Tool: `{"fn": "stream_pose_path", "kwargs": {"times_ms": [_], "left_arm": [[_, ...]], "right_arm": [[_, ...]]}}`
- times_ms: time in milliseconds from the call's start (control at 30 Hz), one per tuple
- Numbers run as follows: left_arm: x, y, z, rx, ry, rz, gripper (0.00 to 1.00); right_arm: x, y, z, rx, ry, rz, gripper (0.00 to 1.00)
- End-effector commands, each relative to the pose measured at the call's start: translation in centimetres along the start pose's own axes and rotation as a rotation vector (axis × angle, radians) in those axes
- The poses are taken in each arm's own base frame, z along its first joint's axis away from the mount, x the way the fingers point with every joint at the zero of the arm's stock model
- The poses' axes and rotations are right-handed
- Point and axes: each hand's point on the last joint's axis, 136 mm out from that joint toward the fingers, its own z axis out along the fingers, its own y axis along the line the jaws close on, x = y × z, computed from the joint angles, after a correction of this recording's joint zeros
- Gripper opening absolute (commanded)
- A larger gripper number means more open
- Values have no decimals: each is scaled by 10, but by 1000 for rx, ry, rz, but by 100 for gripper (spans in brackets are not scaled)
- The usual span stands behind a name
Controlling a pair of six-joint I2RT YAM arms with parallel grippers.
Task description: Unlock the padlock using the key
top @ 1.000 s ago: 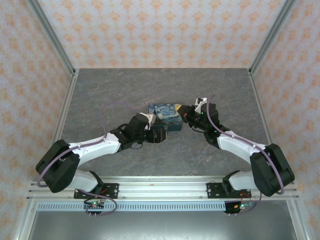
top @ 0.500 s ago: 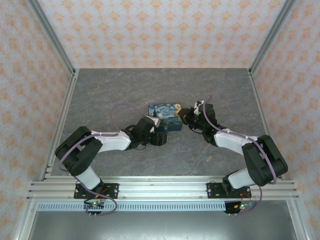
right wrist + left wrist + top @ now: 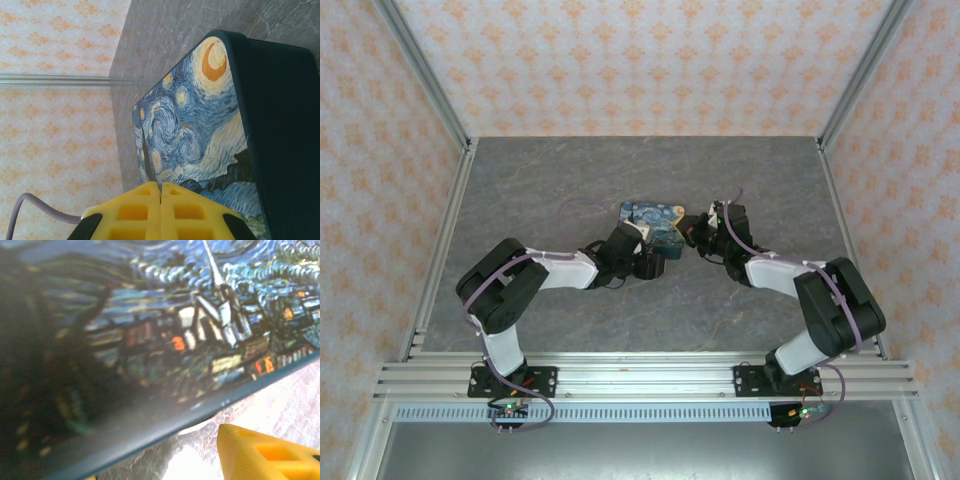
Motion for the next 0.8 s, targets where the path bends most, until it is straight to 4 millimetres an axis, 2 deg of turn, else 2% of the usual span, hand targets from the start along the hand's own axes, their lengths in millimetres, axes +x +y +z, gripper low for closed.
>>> {"fn": "stream_pose_path", "kwargs": {"times_ms": [0,200,467,633,767], "left_arm": [[-16,-4,5,-10,-48,52,61],[-21,3,7,-42,-76,59,61],[-28,28,2,-166,-160,52,61],[-28,21,10,-133,-144,56,61],[-27,2,13,-28,-116,50,60]], "right_arm": [[-14,22,5,-63,-15,-14,0],[-19,23,16,-62,-1,-4,0],[-20,17,18,-48,-1,6,0],[-19,10,20,-35,-6,15,0],[-18,8,20,-31,-4,16,0]]}}
